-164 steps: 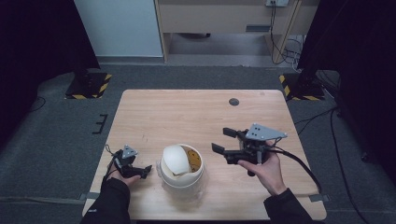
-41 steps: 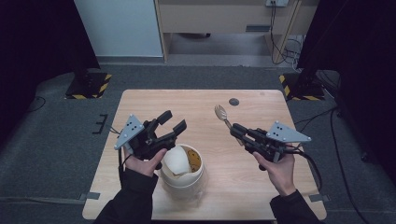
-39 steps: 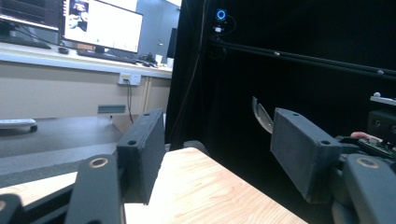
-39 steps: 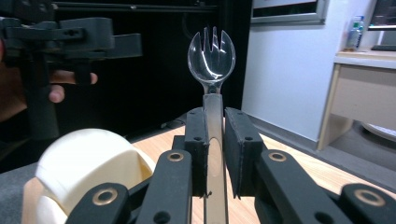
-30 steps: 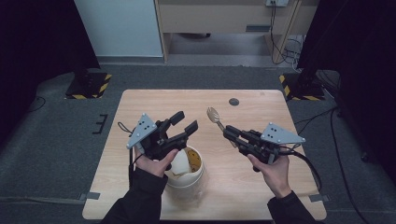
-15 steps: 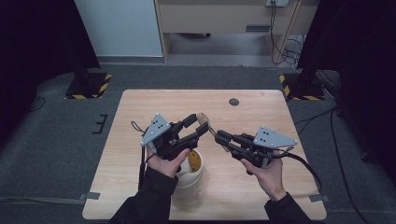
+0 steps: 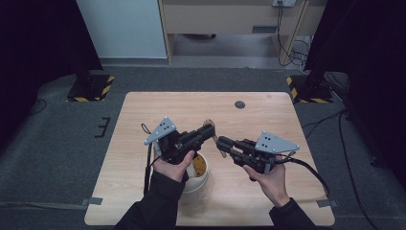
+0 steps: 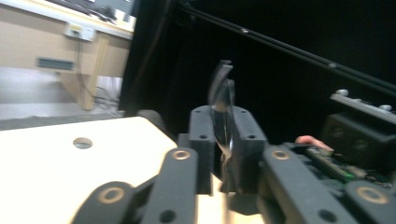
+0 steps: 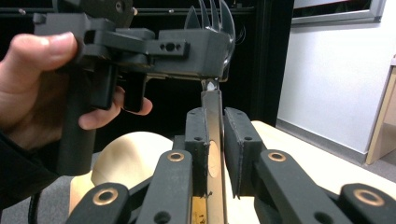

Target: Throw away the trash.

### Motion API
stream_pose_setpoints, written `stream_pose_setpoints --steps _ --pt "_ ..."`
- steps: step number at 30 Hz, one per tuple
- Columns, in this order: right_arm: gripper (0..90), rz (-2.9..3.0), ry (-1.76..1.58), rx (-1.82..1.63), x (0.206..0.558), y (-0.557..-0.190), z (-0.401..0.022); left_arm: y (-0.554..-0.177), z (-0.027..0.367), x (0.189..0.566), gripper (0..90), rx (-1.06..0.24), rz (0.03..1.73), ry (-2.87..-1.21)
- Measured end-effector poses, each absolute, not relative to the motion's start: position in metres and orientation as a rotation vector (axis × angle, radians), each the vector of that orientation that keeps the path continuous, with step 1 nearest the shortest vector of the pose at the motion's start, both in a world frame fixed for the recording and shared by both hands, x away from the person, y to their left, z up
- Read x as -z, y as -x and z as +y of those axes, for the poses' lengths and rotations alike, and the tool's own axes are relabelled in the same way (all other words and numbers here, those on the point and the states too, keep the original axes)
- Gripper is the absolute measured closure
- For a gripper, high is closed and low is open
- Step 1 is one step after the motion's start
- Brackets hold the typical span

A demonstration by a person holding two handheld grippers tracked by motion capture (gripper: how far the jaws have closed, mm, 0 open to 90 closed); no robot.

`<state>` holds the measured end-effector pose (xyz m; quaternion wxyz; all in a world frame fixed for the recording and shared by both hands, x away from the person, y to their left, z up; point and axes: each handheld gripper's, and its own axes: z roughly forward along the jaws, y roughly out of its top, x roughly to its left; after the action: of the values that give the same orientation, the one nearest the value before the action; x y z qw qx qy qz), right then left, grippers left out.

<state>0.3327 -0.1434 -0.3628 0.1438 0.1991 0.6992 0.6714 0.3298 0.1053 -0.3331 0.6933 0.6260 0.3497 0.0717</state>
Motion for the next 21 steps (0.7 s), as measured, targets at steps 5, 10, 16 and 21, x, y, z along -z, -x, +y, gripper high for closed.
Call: stream_pose_setpoints --steps 5,10,16,21 --pt "76.8 2.027 -0.583 -1.947 0.363 -0.333 -0.143 -0.328 0.107 0.331 83.8 -0.168 0.752 -1.405" --pt "72.4 2.001 -0.62 -1.939 0.359 -0.335 -0.154 -0.326 0.116 0.327 83.8 -0.219 0.734 -1.423" --pt "65.7 1.967 -0.732 -1.864 0.368 -0.344 -0.18 -0.32 0.129 0.323 83.8 -0.293 0.708 -1.463" --pt "60.0 1.972 -0.831 -1.768 0.389 -0.35 -0.202 -0.316 0.135 0.326 83.8 -0.337 0.693 -1.512"
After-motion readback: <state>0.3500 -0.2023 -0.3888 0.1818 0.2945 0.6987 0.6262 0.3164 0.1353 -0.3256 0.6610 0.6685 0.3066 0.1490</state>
